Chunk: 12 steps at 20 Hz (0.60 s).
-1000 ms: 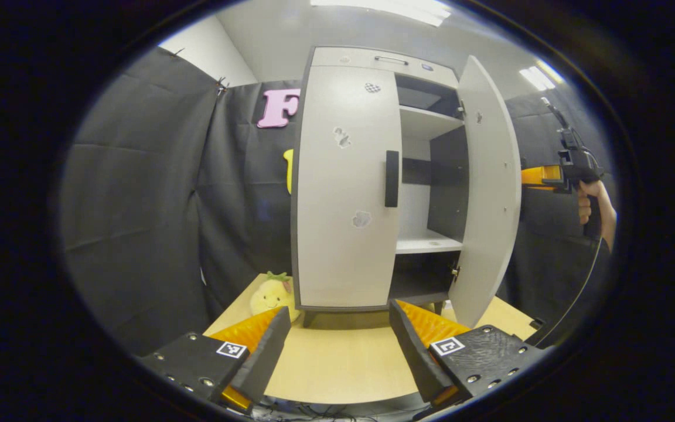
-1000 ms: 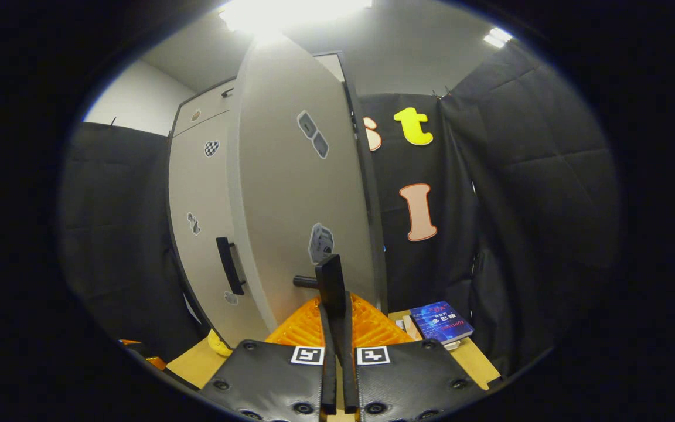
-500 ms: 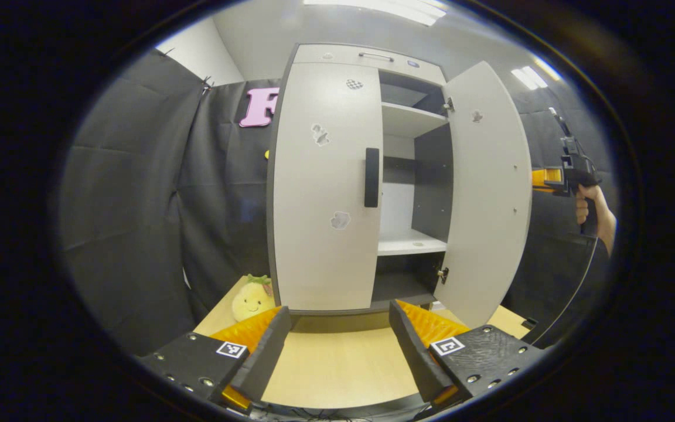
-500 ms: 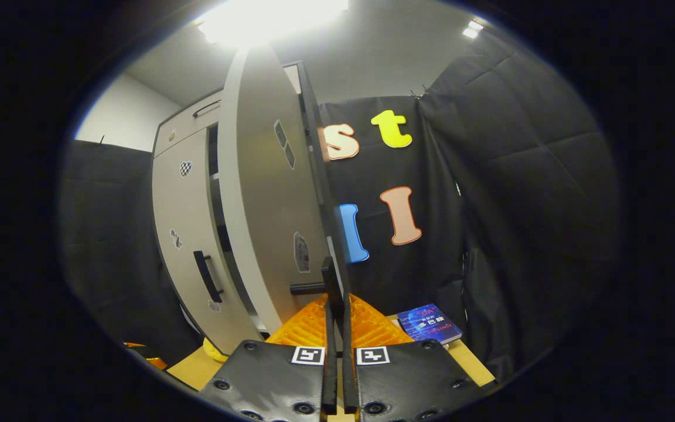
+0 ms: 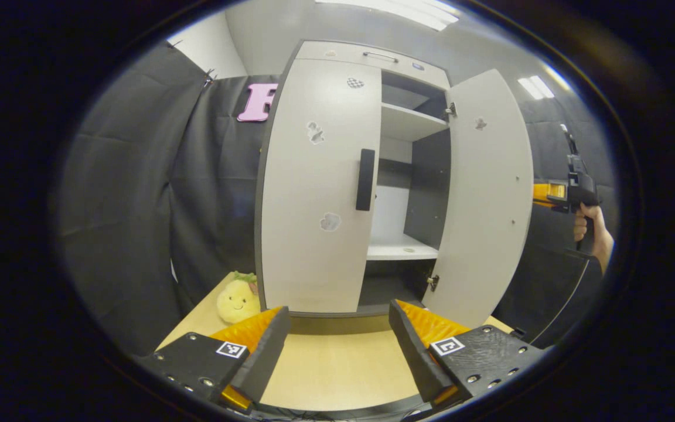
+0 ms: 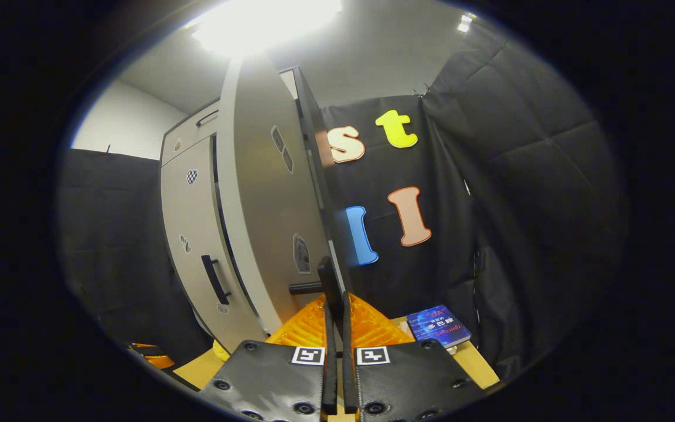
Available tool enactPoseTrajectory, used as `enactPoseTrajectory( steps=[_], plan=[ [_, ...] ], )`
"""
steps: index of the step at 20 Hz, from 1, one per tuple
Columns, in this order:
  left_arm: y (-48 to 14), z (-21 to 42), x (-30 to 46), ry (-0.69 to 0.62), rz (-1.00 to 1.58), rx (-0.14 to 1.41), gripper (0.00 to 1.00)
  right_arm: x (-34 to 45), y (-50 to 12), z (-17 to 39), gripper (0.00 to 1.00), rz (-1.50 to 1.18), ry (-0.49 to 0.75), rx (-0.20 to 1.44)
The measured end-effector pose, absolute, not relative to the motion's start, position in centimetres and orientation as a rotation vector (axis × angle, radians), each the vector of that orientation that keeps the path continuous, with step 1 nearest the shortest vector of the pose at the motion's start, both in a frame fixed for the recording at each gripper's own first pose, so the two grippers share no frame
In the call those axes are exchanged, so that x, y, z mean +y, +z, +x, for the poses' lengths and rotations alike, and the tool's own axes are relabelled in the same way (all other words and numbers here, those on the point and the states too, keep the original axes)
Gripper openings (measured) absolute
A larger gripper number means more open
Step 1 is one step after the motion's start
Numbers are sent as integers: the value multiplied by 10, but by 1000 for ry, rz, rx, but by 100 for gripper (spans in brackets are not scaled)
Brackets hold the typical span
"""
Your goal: Open the right door of the double-door shoe cabinet with the right hand, and open the left door with the left hand.
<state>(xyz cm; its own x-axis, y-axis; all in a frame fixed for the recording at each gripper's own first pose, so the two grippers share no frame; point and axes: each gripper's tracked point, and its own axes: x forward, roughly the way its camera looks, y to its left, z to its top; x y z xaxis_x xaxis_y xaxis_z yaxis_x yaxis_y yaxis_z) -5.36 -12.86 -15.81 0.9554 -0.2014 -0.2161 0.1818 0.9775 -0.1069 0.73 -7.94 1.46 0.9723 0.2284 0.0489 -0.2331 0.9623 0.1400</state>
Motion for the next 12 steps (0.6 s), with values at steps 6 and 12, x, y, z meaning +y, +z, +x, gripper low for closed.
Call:
enactPoseTrajectory(
  steps=[6,12],
  plan=[
    [-168,-44,-122,-208,-97,243,98,-88,10,-19,6,149,219,-22],
    [-165,-24,-112,-225,-78,223,99,-141,11,-45,2,167,67,-51]
  ],
)
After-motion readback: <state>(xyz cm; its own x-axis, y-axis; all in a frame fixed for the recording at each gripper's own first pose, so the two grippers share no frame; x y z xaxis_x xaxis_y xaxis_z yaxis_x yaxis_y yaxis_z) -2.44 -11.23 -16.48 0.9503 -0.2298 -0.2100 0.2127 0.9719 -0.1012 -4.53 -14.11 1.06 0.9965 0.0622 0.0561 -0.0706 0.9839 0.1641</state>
